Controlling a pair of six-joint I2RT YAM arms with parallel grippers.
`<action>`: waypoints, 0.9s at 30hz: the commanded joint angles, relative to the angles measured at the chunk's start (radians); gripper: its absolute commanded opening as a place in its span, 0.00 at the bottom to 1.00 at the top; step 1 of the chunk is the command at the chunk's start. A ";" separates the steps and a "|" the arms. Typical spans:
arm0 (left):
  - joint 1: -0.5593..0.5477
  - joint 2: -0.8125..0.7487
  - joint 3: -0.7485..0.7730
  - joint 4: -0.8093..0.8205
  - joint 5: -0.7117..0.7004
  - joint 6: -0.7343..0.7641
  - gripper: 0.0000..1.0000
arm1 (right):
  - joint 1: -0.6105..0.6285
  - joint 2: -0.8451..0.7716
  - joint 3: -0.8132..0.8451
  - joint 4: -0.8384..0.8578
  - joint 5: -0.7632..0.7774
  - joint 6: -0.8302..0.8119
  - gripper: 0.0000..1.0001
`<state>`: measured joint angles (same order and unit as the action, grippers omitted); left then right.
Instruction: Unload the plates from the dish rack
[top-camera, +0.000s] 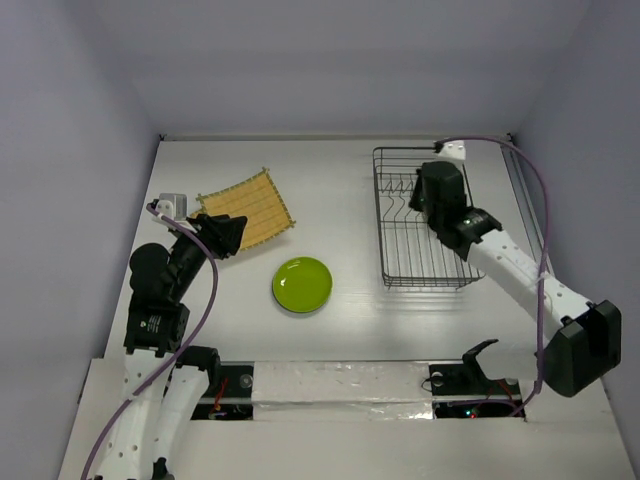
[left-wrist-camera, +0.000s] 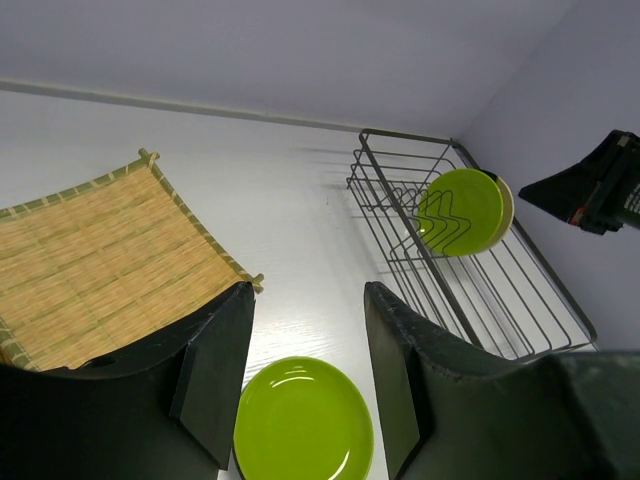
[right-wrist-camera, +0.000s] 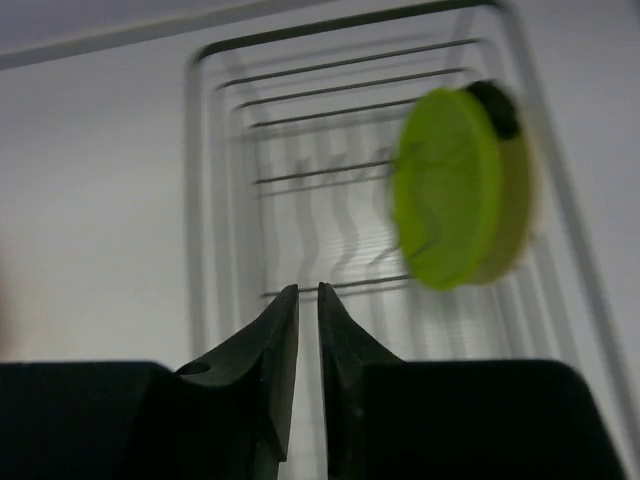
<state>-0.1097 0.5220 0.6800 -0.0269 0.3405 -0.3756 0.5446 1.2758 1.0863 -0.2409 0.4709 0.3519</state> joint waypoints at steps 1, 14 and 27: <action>0.005 -0.010 -0.008 0.050 0.008 -0.003 0.45 | -0.139 0.029 0.040 -0.058 0.130 -0.068 0.23; 0.005 -0.008 -0.008 0.050 0.014 -0.003 0.45 | -0.342 0.280 0.144 0.000 0.067 -0.067 0.44; 0.005 -0.002 -0.010 0.055 0.023 -0.005 0.45 | -0.365 0.399 0.224 -0.006 0.061 -0.079 0.05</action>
<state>-0.1097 0.5205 0.6800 -0.0265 0.3458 -0.3759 0.1825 1.6939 1.2434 -0.2821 0.5282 0.2607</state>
